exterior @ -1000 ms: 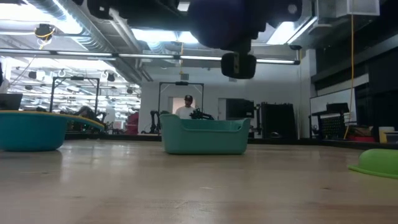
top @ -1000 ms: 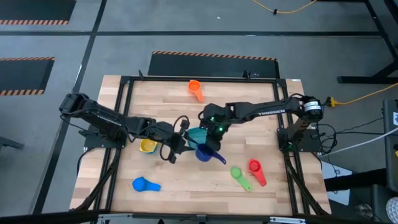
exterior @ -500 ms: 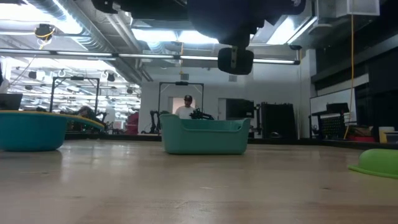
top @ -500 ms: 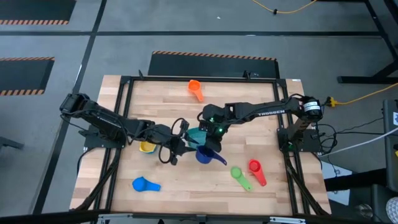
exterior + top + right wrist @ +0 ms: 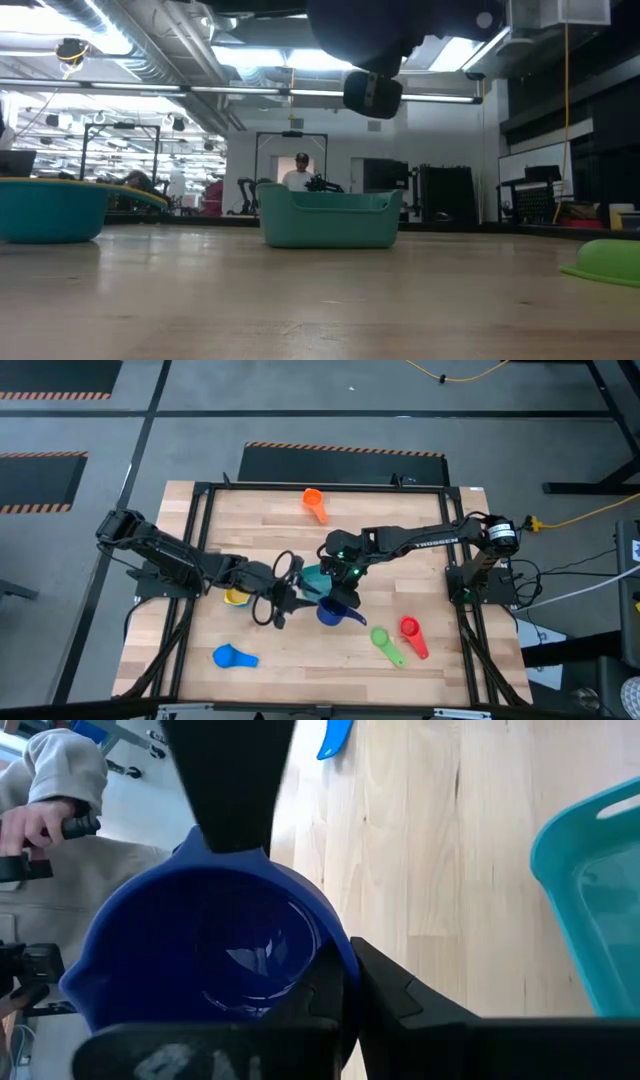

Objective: Nest measuring cups in basket
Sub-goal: Stack the dark blue measuring cup on top of the yellow measuring cup

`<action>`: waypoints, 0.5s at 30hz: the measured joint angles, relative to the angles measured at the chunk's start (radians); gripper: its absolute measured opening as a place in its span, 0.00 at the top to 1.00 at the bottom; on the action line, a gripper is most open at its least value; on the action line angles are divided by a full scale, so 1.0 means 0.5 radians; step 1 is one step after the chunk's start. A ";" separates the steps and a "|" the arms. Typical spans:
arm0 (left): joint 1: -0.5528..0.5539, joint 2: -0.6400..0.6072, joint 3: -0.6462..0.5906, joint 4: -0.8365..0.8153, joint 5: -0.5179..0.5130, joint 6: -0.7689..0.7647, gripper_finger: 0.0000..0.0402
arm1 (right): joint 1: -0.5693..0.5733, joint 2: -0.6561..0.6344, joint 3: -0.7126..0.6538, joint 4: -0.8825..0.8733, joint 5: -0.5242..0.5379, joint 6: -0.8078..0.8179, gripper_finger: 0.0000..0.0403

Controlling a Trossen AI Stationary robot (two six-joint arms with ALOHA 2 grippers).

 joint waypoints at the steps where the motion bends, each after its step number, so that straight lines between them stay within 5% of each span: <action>1: -0.006 0.000 0.000 0.000 0.001 0.000 0.69 | 0.000 0.000 0.000 0.000 0.000 -0.001 0.96; 15: -0.011 -0.002 0.000 0.067 0.059 0.144 0.81 | 0.001 -0.002 -0.002 0.084 -0.001 0.007 0.96</action>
